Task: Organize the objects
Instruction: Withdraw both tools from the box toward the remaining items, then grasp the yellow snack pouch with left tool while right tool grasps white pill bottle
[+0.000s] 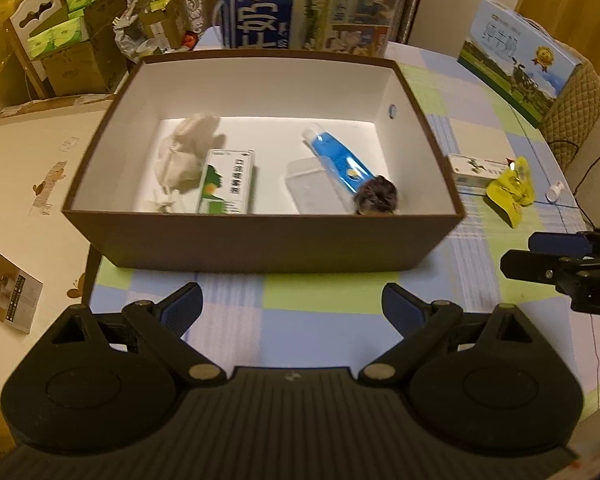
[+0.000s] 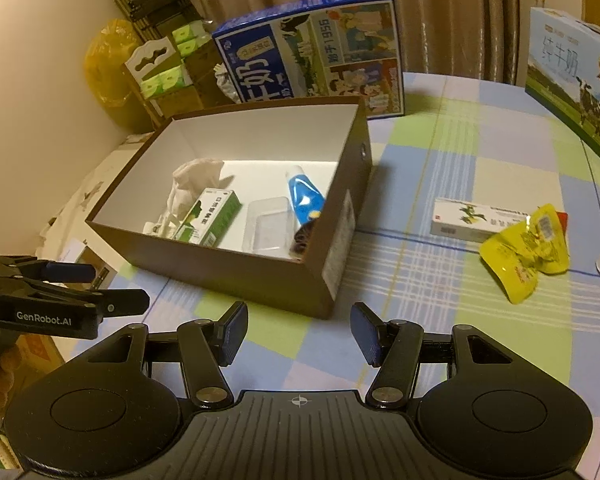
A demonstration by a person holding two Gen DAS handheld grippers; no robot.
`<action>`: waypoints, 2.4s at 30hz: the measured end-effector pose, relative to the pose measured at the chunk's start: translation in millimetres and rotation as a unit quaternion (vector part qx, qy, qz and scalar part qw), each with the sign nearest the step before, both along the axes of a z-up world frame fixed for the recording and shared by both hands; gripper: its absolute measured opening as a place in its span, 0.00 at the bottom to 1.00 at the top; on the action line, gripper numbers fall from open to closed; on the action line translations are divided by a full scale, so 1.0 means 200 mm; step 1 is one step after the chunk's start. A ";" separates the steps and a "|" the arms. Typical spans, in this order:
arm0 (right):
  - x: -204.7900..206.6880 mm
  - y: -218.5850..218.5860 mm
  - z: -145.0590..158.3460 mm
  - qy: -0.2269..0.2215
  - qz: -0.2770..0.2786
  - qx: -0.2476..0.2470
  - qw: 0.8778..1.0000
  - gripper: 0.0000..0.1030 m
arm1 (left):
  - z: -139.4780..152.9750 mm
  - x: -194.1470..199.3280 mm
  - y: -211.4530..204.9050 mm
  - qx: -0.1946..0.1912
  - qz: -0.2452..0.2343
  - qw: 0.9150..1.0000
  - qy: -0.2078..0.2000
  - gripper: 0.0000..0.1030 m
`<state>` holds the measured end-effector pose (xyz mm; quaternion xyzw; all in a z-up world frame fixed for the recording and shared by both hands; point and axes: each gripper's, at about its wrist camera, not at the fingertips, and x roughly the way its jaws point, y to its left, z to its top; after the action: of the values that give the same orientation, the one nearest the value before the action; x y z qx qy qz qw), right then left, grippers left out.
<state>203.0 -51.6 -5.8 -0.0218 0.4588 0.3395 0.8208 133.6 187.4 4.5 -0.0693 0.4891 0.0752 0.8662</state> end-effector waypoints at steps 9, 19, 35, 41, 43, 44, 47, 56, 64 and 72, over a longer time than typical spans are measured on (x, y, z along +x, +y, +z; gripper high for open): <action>0.01 -0.17 0.00 0.010 0.005 0.003 1.000 0.53 | 0.00 0.00 -0.20 0.002 -0.007 1.000 0.004 0.92; 0.05 -0.39 -0.05 0.027 -0.010 -0.003 1.000 0.53 | -0.02 0.06 -0.45 -0.003 -0.030 0.999 0.010 0.92; 0.17 -0.88 -0.14 0.044 -0.094 -0.028 0.994 0.53 | -0.09 0.25 -0.89 -0.020 -0.098 0.995 0.011 0.92; 0.24 -1.02 -0.17 0.048 -0.134 -0.028 0.989 0.53 | -0.09 0.35 -0.99 -0.003 -0.132 0.991 -0.007 0.92; 0.26 -1.05 -0.18 0.048 -0.145 -0.025 0.988 0.53 | -0.07 0.40 -1.00 0.006 -0.142 0.990 -0.015 0.92; 0.28 -1.07 -0.18 0.048 -0.150 -0.022 0.987 0.53 | -0.07 0.43 -1.01 0.010 -0.145 0.989 -0.018 0.91; 0.31 -1.10 -0.19 0.046 -0.165 -0.019 0.985 0.53 | -0.07 0.53 -1.02 0.013 -0.155 0.988 -0.024 0.91; 0.41 -1.24 -0.23 0.053 -0.223 -0.017 0.973 0.53 | -0.20 0.80 -1.20 -0.005 -0.185 0.983 -0.009 0.91; 0.46 -1.39 -0.27 0.064 -0.264 -0.019 0.962 0.53 | -0.43 1.00 -1.32 -0.003 -0.202 0.979 -0.020 0.91; 0.49 -1.51 -0.32 0.080 -0.288 -0.024 0.954 0.53 | -0.62 1.14 -1.36 0.013 -0.219 0.975 -0.018 0.90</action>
<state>300.4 -353.2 -69.7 0.1187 0.5181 0.0781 0.8434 362.4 -85.5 -118.8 0.0495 0.4757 -0.1113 0.8711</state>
